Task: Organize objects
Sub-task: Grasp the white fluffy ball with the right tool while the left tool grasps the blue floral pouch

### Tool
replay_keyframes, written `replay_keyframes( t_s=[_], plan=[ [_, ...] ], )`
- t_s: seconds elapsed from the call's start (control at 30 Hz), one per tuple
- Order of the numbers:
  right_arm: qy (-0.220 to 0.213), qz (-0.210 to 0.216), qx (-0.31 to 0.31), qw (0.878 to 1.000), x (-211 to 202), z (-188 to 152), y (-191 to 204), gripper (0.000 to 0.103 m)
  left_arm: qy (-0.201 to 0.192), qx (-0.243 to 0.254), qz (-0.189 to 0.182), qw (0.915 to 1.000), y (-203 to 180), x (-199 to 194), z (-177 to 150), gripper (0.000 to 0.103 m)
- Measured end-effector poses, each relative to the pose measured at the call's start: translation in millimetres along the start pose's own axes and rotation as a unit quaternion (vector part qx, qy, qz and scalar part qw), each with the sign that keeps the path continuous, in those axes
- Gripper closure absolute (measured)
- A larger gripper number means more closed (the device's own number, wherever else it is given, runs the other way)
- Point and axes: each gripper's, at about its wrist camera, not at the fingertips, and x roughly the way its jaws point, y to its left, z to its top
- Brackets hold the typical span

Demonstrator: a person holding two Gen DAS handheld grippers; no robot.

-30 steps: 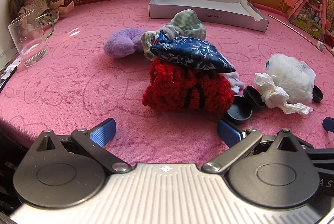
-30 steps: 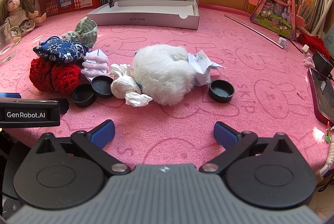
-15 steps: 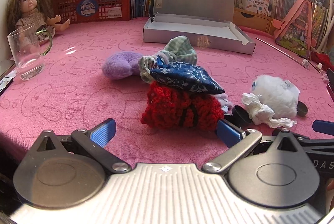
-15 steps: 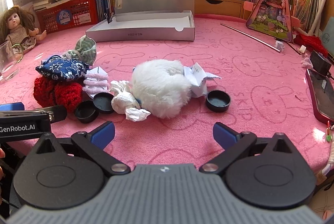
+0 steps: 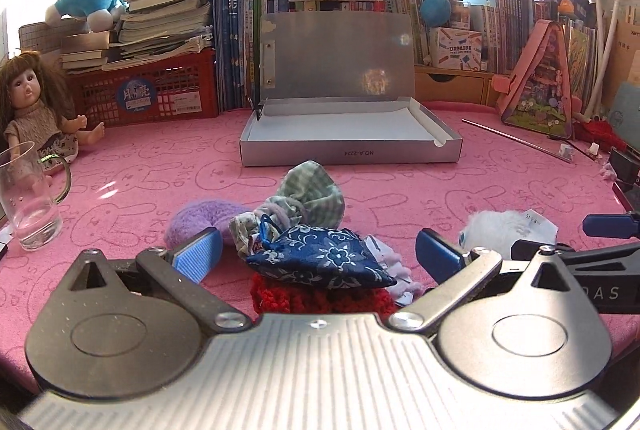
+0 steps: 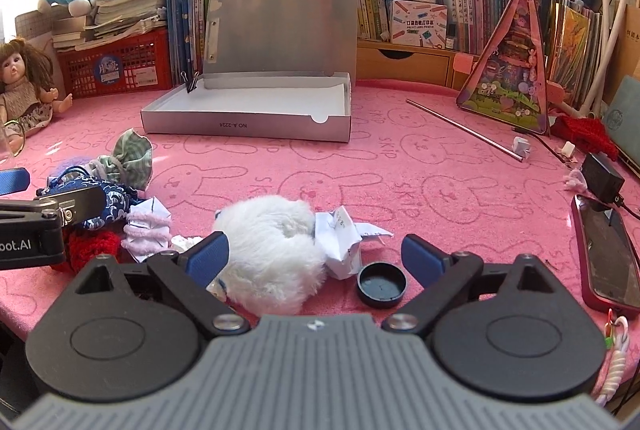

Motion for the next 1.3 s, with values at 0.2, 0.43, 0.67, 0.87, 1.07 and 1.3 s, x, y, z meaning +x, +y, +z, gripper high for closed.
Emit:
replay_keyframes(
  t_s=[0.2,0.43,0.67,0.87,1.07,1.3],
  plan=[
    [-0.01,0.005,-0.016,1.0,-2.2,0.0,7.7,0.02,-0.019,0.017,-0.006,0.9997,-4.7,-0.3,0.8,0.001],
    [-0.023,0.044,-0.03,0.998,-10.4,-0.9,14.9,0.028,-0.011,0.013,-0.01,0.9998,-5.6,6.7,2.2,0.001],
    [0.008,0.051,-0.016,0.999,1.2,-4.4,11.7,0.047,0.006,0.02,-0.007,0.9998,-2.9,19.1,1.4,0.03],
    [0.012,0.054,-0.029,0.998,7.5,-4.7,12.9,0.04,0.022,0.02,0.002,0.9995,0.7,30.4,-1.1,0.032],
    [0.019,0.047,-0.033,0.998,19.4,-5.4,16.5,0.035,0.026,0.034,-0.001,0.9991,-2.6,36.8,-6.2,0.032],
    [0.022,0.049,-0.023,0.998,30.5,-5.9,14.5,0.034,0.024,0.036,-0.002,0.9991,-0.7,38.6,-10.4,0.032]
  ],
)
